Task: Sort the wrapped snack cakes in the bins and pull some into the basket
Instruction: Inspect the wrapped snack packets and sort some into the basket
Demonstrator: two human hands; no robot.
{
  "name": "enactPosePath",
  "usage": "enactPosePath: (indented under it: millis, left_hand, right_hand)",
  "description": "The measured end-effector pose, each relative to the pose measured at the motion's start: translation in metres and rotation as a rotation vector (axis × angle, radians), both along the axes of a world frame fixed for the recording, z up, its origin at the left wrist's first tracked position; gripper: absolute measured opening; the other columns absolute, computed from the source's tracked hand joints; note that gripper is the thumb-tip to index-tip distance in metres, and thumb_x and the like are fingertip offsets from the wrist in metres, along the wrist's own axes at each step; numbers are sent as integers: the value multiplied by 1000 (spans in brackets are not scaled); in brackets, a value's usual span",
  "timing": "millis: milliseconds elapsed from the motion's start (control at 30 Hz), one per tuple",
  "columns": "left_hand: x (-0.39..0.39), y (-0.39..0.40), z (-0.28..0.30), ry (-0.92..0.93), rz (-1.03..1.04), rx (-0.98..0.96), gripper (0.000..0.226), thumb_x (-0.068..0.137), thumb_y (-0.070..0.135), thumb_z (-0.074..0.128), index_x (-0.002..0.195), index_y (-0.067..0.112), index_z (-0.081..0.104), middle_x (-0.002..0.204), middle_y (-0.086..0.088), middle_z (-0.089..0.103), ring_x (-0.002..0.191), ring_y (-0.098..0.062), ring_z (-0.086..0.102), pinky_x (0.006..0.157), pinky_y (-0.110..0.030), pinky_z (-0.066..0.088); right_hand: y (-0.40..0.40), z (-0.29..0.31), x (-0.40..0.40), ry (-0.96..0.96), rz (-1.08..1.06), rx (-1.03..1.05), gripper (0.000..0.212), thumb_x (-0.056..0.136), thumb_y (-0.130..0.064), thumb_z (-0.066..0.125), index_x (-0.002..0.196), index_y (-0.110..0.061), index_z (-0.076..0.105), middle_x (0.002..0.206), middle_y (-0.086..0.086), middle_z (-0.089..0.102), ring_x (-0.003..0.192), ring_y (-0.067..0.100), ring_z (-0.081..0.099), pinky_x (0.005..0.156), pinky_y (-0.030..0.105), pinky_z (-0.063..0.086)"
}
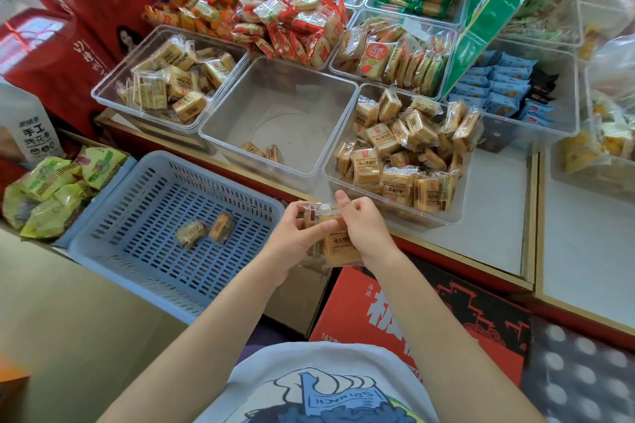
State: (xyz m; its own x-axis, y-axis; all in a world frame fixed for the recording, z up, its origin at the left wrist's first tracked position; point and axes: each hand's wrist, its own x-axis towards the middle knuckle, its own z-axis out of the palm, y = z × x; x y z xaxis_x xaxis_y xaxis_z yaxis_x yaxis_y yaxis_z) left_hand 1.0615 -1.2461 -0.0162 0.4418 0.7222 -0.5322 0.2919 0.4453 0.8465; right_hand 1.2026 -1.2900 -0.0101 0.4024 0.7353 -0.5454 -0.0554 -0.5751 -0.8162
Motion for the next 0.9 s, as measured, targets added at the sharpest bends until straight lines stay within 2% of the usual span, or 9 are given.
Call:
enactPosePath:
  millis: [133, 233, 367, 467, 600, 700, 800, 900]
  left_hand:
    - [-7, 6, -6, -29, 114, -10, 47, 87, 35, 78, 126, 25, 53, 118, -2, 71, 109, -19, 68, 90, -41, 58]
    - [-14, 10, -10, -56, 117, -17, 46, 88, 33, 77, 126, 27, 53, 118, -4, 72, 110, -22, 69, 93, -47, 59]
    - [-18, 12, -9, -89, 93, -29, 60, 77, 39, 79, 128, 27, 51, 119, -5, 72, 108, -23, 71, 86, -43, 60]
    - [-21, 14, -12, -90, 84, -44, 63, 75, 42, 80, 130, 26, 51, 119, -7, 73, 108, -24, 72, 84, -44, 60]
    - [-23, 17, -15, -91, 101, -64, 51, 87, 33, 77, 131, 25, 51, 118, -9, 73, 108, -26, 73, 89, -49, 60]
    - [-23, 17, -13, -107, 66, -85, 63, 79, 35, 80, 132, 22, 49, 118, -10, 73, 103, -24, 74, 82, -45, 62]
    - [-21, 17, -12, -57, -62, -82, 75, 71, 38, 92, 132, 27, 51, 118, -7, 74, 105, -24, 73, 92, -45, 59]
    - [-19, 14, -12, -37, -164, -128, 70, 73, 42, 91, 131, 29, 54, 117, -4, 75, 108, -26, 73, 101, -48, 55]
  right_hand:
    - [-1, 4, 1, 82, 7, 64, 25, 105, -39, 52, 113, -17, 58, 108, 6, 67, 101, 22, 65, 83, 40, 58]
    - [-1, 4, 6, 116, 19, 95, 18, 104, -29, 56, 108, -13, 64, 103, 7, 71, 101, 24, 68, 89, 43, 59]
    - [1, 3, 10, 39, 59, 83, 15, 101, -22, 62, 93, -10, 67, 97, 9, 74, 96, 24, 71, 91, 44, 59]
    - [0, 4, 13, -32, 120, 80, 14, 99, -23, 66, 95, -10, 70, 99, 8, 75, 94, 20, 71, 84, 36, 58]
    - [-1, 4, 16, 28, 166, 99, 13, 98, -23, 68, 100, -11, 73, 96, 5, 77, 88, 17, 72, 79, 32, 60]
    - [3, 1, 14, -48, 160, 104, 11, 99, -16, 65, 94, -9, 72, 87, 5, 75, 78, 15, 71, 76, 31, 62]
    - [7, 0, 11, -116, 99, 153, 14, 99, -13, 64, 88, -10, 70, 77, 1, 70, 61, 3, 65, 60, 23, 57]
    - [11, -2, 10, -185, 69, 197, 16, 99, -15, 65, 84, -15, 72, 73, -4, 68, 57, 0, 61, 56, 19, 50]
